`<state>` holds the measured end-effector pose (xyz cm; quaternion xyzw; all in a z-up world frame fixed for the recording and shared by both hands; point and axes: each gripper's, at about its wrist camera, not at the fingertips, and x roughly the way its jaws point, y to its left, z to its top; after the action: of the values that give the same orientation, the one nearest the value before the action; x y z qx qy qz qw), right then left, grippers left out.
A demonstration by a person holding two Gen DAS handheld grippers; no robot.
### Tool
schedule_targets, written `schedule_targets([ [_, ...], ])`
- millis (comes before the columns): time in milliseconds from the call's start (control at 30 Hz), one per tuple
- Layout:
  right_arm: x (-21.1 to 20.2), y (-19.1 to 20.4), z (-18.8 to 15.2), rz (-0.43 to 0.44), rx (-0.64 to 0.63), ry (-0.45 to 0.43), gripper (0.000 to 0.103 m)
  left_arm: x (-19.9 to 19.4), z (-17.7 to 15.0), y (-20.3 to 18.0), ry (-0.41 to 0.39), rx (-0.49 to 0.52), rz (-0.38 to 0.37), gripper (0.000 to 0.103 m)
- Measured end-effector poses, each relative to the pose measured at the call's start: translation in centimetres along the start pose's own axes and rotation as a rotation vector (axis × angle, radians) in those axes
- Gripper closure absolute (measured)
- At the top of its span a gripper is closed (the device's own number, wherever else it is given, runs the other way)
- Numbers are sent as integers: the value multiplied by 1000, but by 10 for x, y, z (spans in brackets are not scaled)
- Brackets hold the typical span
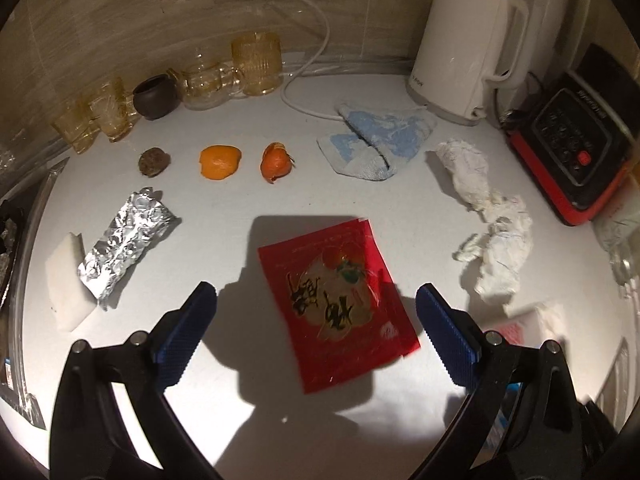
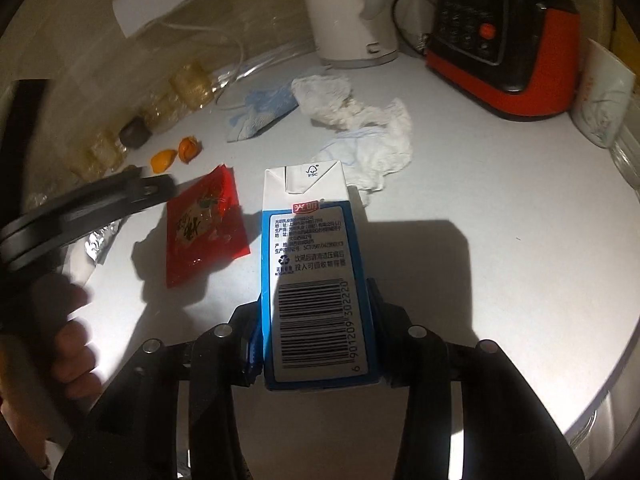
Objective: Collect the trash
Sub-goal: 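Grasp the red snack packet with the left gripper while the right gripper holds the carton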
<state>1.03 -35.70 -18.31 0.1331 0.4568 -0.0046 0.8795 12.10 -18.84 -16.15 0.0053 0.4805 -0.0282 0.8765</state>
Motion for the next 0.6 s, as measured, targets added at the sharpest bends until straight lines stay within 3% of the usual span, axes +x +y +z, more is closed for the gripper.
schedule_targets([
  [267,-27,-10,-14,22,46,-30,59,42,1,-10,89,-71,60,8],
  [433,-34,-13,-19,43,75,-33,59,60,-7,-11,174,-86,45,10],
  [600,-39,-14,-27,55,101,-33,59,61,-10,-14,158,-68,54,19],
])
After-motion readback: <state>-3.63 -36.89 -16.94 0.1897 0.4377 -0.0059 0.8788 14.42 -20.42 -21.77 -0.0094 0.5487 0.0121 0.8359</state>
